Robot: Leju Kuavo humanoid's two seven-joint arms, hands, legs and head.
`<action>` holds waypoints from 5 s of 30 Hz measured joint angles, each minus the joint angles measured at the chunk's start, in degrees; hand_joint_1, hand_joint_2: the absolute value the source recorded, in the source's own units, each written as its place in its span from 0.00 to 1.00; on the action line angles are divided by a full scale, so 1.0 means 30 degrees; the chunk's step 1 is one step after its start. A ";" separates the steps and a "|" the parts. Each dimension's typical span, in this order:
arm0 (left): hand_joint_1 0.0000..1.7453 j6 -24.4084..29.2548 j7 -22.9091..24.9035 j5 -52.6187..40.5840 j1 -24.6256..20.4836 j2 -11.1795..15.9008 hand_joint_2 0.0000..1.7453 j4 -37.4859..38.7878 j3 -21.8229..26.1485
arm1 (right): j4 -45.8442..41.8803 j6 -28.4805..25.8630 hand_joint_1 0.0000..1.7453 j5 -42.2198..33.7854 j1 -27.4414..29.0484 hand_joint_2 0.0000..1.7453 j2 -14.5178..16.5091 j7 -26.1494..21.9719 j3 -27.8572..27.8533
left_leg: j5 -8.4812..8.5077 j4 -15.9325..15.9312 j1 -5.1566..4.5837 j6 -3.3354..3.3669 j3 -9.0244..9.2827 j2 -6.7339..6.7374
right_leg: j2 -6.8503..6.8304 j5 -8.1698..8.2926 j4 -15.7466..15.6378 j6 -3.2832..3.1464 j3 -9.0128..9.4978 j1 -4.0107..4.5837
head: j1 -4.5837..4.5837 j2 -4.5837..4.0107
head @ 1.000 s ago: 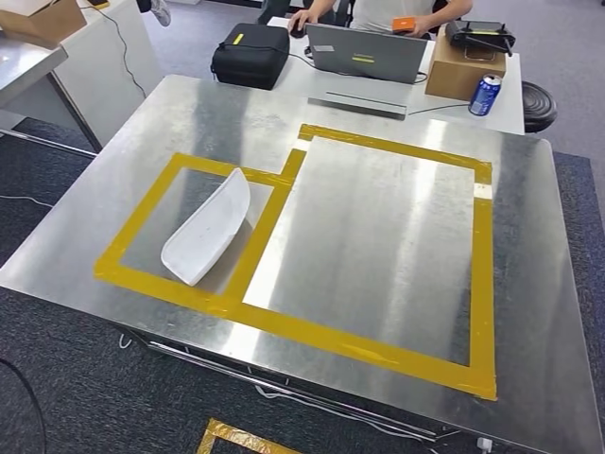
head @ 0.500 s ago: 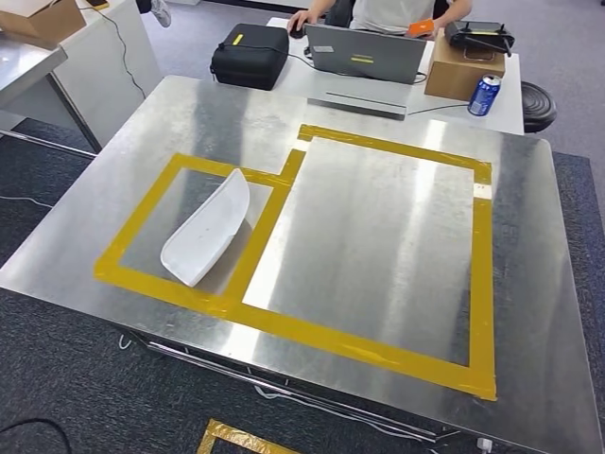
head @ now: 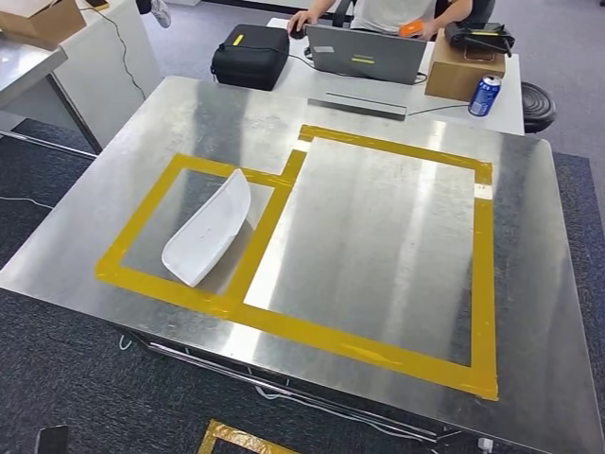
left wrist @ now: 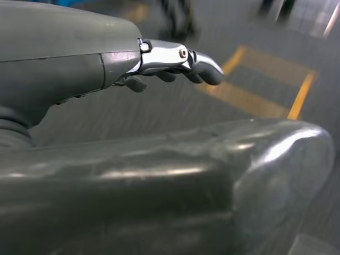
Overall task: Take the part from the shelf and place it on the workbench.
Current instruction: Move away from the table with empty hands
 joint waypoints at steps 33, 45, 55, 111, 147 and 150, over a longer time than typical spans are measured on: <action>0.00 -0.8295 0.2260 -0.3931 -0.1067 -0.2501 0.00 0.5881 -0.4349 | -0.0018 0.2397 0.00 0.0003 -0.0082 0.00 -0.0020 0.0812 0.0865 | -0.0077 0.0030 -0.0160 0.0242 0.0002 -0.0001 | -0.0013 -0.0021 -0.0007 0.0229 0.0020 -0.0183 | -0.0003 0.0000; 0.00 -0.8393 0.2559 -0.3958 -0.1032 -0.2506 0.00 0.5955 -0.4473 | -0.0029 0.2319 0.00 0.0005 -0.0105 0.00 -0.0091 0.0681 0.1260 | 0.0425 -0.0290 -0.0032 0.0727 0.0173 0.0140 | -0.0252 -0.3455 0.5234 0.0868 -0.1425 -0.0346 | 0.0095 0.0000; 0.00 -0.8324 0.2758 -0.3927 -0.0998 -0.2443 0.00 0.6006 -0.4471 | -0.0051 0.2193 0.00 0.0034 -0.0350 0.00 -0.0144 0.0619 0.1420 | 0.0180 0.0354 0.0243 -0.0497 -0.0281 0.0017 | 0.0024 -0.1745 0.0363 0.0038 0.1752 -0.0473 | 0.0042 0.0000; 0.00 -0.8397 0.2676 -0.3918 -0.1122 -0.2454 0.00 0.6088 -0.4354 | -0.0097 0.2371 0.00 0.0005 -0.0380 0.00 -0.0202 0.1036 0.1435 | 0.1968 -0.0334 -0.0282 0.0623 -0.1270 0.0391 | -0.0369 -0.2958 -0.0009 0.0536 0.3950 -0.0103 | 0.0089 0.0000; 0.00 -0.8686 0.3257 -0.4308 -0.1199 -0.2550 0.00 0.6132 -0.4292 | -0.0146 0.2053 0.00 0.0005 -0.0447 0.00 -0.0228 0.1054 0.1530 | 0.1452 -0.0175 -0.0545 0.0375 -0.1150 0.0266 | -0.0377 -0.2001 -0.1265 -0.0385 0.3703 0.0105 | -0.0010 0.0000; 0.00 -0.8690 0.3266 -0.4321 -0.1184 -0.2546 0.00 0.6132 -0.4289 | -0.0153 0.2049 0.00 0.0005 -0.0429 0.00 -0.0231 0.1029 0.1530 | -0.1565 0.2971 -0.0421 0.0034 -0.1990 0.0202 | -0.0396 -0.1196 -0.1240 -0.0552 0.2826 0.0058 | -0.0156 0.0000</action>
